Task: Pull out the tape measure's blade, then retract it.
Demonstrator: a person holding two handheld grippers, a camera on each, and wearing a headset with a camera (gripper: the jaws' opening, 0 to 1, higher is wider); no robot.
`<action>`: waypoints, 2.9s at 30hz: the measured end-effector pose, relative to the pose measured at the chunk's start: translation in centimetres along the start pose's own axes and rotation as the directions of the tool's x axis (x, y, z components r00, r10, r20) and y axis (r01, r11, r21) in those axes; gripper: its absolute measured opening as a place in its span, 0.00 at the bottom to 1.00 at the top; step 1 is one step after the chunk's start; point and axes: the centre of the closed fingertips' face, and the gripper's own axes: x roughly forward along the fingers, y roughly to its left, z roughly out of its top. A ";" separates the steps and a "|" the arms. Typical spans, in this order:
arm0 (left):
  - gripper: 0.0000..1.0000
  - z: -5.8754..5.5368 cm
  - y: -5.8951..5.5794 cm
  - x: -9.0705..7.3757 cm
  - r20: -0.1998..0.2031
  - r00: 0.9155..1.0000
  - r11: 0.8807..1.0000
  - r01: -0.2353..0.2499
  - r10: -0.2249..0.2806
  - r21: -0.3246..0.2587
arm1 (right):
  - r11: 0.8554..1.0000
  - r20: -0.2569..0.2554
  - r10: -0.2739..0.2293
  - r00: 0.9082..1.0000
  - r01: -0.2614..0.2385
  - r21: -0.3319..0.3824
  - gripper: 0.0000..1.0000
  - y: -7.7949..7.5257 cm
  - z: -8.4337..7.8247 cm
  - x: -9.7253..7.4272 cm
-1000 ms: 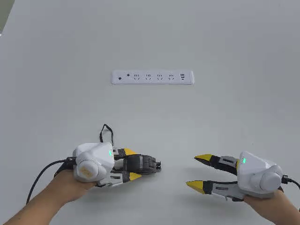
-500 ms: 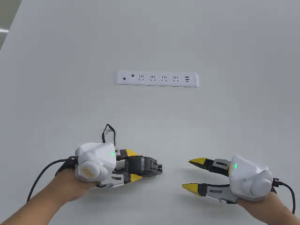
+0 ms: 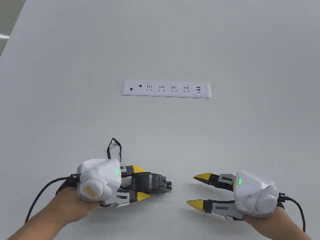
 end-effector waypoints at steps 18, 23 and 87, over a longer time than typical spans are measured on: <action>0.31 0.1 -0.1 0.0 -0.011 1.000 1.000 0.003 -0.003 0.000 | 0.999 0.008 0.037 0.999 -0.037 -0.034 0.33 0.2 -0.1 2.2; 0.30 0.2 -0.1 0.0 -0.014 1.000 1.000 0.009 -0.009 0.000 | 0.998 0.015 0.047 0.999 -0.046 -0.041 0.32 0.2 -0.1 2.7; 0.31 -0.2 -0.1 0.1 -0.019 1.000 1.000 0.017 -0.017 -0.011 | 0.981 0.030 0.119 0.992 -0.112 -0.159 0.14 0.3 -0.1 6.3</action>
